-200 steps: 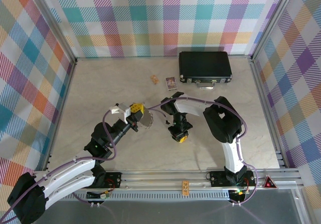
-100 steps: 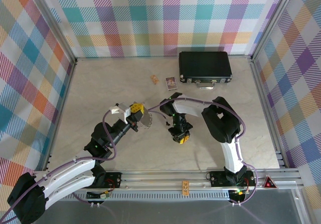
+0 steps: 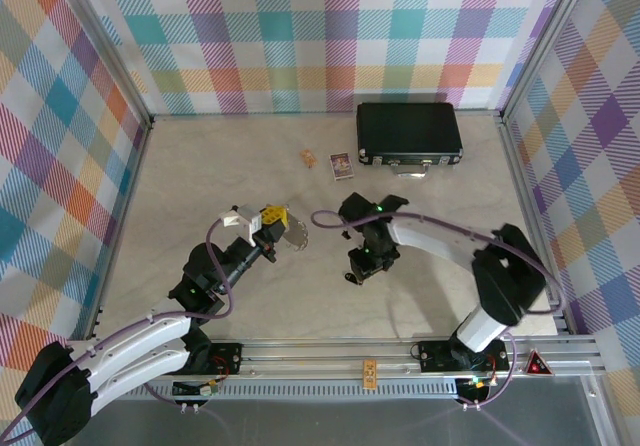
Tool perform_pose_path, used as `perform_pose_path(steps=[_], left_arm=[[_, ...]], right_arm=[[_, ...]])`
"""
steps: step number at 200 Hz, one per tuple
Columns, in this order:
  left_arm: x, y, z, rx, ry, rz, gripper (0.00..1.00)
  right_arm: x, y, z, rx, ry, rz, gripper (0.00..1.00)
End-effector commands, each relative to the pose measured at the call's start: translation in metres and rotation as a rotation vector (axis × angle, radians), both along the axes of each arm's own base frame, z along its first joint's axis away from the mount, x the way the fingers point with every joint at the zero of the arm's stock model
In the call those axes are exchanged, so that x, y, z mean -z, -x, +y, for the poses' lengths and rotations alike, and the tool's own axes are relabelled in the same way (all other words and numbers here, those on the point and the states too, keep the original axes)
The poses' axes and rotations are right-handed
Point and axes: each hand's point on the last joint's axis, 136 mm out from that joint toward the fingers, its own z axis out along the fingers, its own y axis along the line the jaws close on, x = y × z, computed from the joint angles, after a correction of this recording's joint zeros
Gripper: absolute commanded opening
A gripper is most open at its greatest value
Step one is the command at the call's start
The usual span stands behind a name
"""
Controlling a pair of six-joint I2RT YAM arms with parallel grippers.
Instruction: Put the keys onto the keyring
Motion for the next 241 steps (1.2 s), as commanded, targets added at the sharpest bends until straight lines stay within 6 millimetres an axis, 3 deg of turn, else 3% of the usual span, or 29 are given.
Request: perform_pose_path(steps=[1, 40, 80, 187, 241], left_arm=[[-0.011, 0.004, -0.003, 0.02, 0.02, -0.039, 0.0], [-0.009, 0.004, -0.005, 0.026, 0.017, -0.035, 0.0], [-0.01, 0.004, -0.005, 0.027, 0.016, -0.034, 0.0], [-0.011, 0.005, -0.005, 0.028, 0.015, -0.039, 0.0], [-0.012, 0.005, -0.005, 0.03, 0.017, -0.041, 0.0]], right_arm=[[-0.008, -0.02, 0.018, 0.078, -0.134, -0.225, 0.35], [-0.009, -0.015, 0.021, 0.097, -0.241, -0.491, 0.38], [0.008, -0.003, 0.018, 0.056, -0.193, -0.593, 0.41], [0.048, 0.008, 0.011, 0.024, -0.093, -0.556, 0.38], [0.057, 0.008, 0.008, 0.022, -0.068, -0.556, 0.21]])
